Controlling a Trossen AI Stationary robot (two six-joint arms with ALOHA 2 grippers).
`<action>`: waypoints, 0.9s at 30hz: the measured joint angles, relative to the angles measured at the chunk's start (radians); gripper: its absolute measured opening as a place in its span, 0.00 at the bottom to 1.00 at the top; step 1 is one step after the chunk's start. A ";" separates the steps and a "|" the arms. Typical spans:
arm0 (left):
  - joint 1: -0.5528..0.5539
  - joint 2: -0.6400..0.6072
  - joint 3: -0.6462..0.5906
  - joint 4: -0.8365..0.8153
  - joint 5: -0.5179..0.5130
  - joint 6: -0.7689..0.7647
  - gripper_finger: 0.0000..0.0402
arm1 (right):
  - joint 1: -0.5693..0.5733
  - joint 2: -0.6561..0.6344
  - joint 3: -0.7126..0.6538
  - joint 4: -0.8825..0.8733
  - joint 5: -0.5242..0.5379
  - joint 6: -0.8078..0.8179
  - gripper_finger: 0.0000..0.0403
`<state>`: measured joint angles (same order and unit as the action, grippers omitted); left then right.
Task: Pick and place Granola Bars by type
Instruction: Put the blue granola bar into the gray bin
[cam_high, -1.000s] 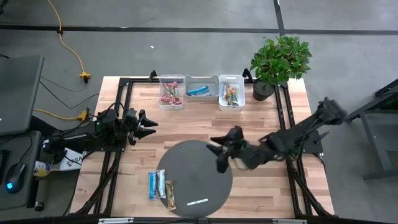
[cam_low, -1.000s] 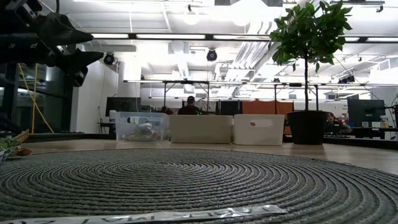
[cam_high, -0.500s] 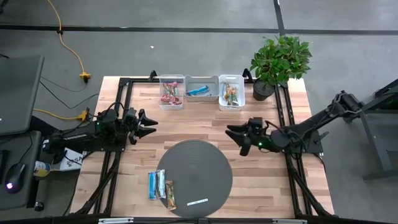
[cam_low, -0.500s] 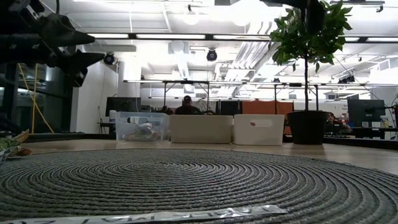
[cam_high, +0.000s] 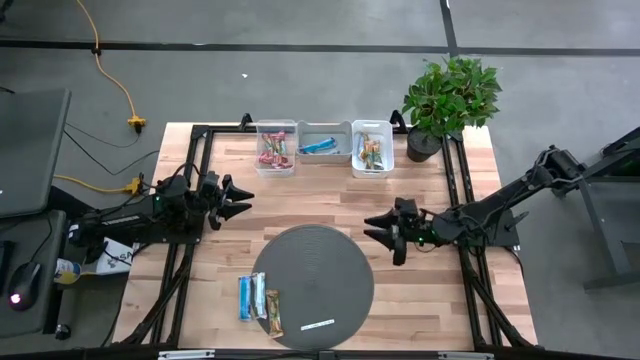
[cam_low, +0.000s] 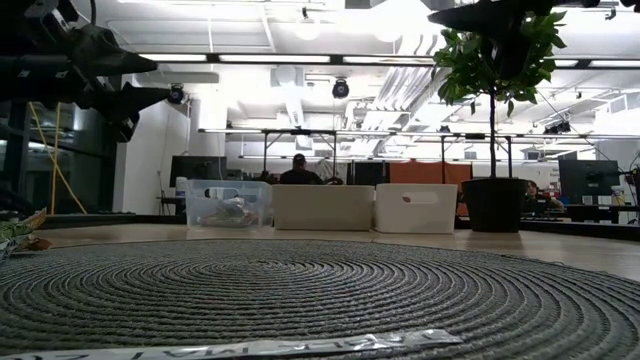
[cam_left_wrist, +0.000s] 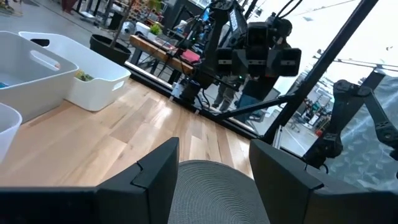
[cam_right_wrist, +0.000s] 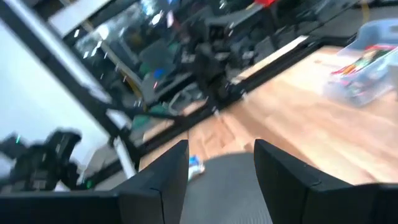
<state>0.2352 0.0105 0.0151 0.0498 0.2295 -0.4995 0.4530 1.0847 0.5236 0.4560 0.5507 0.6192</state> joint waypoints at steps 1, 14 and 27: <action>0.000 0.000 0.000 0.000 0.000 0.000 0.48 | 0.000 0.000 0.000 -0.014 -0.019 -0.005 0.41; 0.000 0.000 0.000 0.000 -0.016 0.000 0.48 | -0.002 0.001 0.000 -0.184 -0.195 -0.019 0.41; 0.000 0.000 0.049 0.001 -0.003 -0.003 0.48 | 0.014 -0.002 -0.013 -0.221 -0.087 0.102 0.41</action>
<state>0.2352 0.0104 0.0641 0.0507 0.2269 -0.5030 0.4669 1.0824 0.5104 0.2346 0.4636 0.7215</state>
